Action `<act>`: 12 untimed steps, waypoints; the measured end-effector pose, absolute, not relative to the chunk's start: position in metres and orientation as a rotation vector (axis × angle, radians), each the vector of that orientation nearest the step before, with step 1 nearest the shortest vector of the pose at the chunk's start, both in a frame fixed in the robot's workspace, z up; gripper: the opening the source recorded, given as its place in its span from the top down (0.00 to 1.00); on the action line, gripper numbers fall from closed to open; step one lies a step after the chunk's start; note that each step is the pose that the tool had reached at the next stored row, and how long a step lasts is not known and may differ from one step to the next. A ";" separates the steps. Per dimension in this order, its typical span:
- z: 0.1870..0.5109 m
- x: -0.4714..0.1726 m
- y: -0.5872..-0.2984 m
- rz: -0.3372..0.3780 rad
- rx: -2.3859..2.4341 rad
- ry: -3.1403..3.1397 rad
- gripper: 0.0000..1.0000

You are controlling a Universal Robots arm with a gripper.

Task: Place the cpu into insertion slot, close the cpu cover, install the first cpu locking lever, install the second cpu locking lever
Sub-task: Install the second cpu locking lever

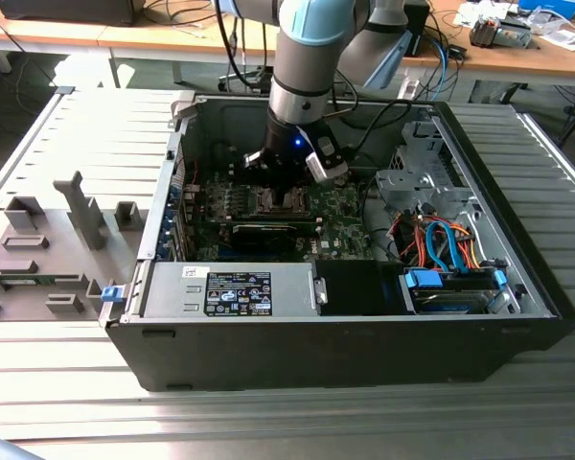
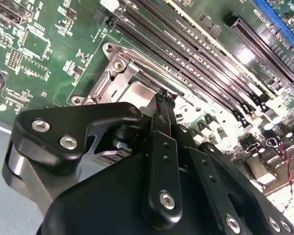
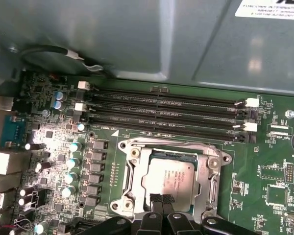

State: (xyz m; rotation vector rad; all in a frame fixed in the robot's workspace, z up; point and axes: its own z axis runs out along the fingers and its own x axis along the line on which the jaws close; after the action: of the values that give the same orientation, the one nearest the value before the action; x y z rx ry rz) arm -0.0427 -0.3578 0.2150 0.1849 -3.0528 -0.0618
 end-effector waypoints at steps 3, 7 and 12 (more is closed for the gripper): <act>0.224 -0.043 -0.354 -0.024 0.183 -3.052 0.89; 0.247 -0.043 -0.354 -0.022 0.183 -3.052 0.89; 0.261 -0.043 -0.354 -0.023 0.183 -3.052 0.89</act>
State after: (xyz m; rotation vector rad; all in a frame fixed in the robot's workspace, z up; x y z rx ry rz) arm -0.0427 -0.3537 0.2606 0.1831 -3.0520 -0.0227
